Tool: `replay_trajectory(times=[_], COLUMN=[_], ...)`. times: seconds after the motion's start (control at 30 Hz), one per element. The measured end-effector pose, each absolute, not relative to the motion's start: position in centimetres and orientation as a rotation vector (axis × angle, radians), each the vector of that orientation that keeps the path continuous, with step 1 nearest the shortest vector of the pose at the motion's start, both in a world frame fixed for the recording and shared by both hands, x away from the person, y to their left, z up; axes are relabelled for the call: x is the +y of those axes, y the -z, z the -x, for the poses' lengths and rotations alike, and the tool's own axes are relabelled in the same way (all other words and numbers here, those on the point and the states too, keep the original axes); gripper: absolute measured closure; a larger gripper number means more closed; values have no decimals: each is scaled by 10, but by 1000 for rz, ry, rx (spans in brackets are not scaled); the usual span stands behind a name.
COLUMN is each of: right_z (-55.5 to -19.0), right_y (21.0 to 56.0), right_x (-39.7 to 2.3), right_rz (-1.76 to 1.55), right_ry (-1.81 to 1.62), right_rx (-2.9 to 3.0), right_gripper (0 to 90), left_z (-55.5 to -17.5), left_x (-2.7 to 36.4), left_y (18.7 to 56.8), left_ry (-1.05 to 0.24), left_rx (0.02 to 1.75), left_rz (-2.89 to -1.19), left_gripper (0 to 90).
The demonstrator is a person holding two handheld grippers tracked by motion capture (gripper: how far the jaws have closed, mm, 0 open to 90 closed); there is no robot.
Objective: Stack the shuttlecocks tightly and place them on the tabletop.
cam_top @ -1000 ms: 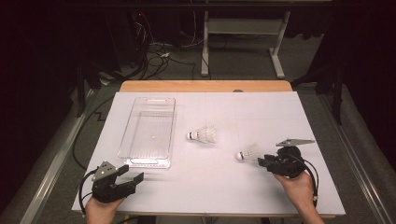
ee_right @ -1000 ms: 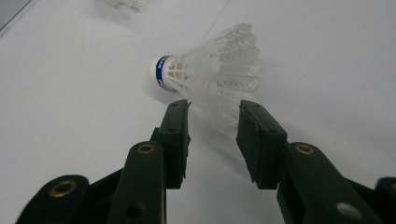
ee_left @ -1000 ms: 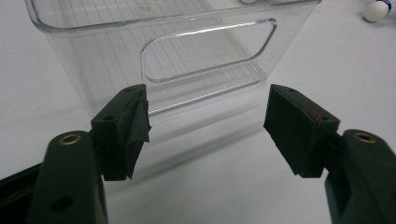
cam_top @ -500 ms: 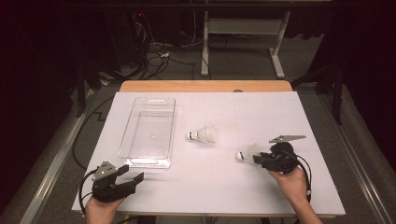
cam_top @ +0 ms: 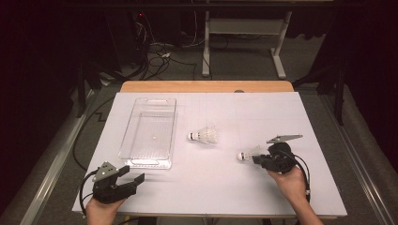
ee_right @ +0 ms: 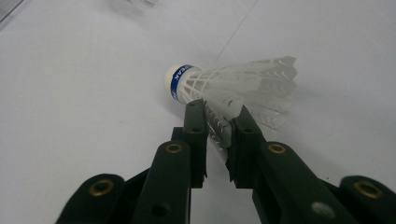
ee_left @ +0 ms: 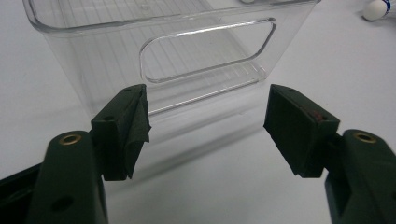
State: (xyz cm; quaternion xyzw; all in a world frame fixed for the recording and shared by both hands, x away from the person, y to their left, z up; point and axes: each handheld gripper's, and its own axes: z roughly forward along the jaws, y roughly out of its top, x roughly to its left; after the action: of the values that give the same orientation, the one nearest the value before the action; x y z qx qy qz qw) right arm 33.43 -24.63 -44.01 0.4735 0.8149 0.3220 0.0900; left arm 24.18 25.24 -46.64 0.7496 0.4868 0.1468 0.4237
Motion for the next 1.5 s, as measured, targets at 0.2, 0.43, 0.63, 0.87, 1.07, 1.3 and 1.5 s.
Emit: replay_trajectory(times=[0.2, 0.43, 0.63, 0.87, 1.07, 1.3, 1.5], right_z=[-335, -336, -333, -332, -333, -336, -341], right_y=[441, 441, 438, 435, 433, 428, 425], right_x=[-246, -245, -240, -236, -235, -233, -229], right_rz=[-1396, -1387, -1339, -1302, -1296, -1289, -1283], right_ry=[-948, -951, -965, -972, -1000, -1019, -1035], right_rx=[2443, 2460, 2500, 2529, 2532, 2525, 2523], right_gripper=[863, 897, 900, 900, 900, 900, 900], left_z=[-242, -242, -242, -242, -242, -243, -243], left_x=[252, 252, 252, 252, 252, 253, 253], left_y=[466, 466, 466, 467, 466, 466, 466], left_ry=[-367, -368, -368, -368, -364, -362, -362], left_rx=[1219, 1219, 1219, 1219, 1218, 1218, 1218], left_rz=[-1877, -1876, -1877, -1876, -1881, -1885, -1885], left_gripper=[318, 318, 318, 318, 317, 318, 318])
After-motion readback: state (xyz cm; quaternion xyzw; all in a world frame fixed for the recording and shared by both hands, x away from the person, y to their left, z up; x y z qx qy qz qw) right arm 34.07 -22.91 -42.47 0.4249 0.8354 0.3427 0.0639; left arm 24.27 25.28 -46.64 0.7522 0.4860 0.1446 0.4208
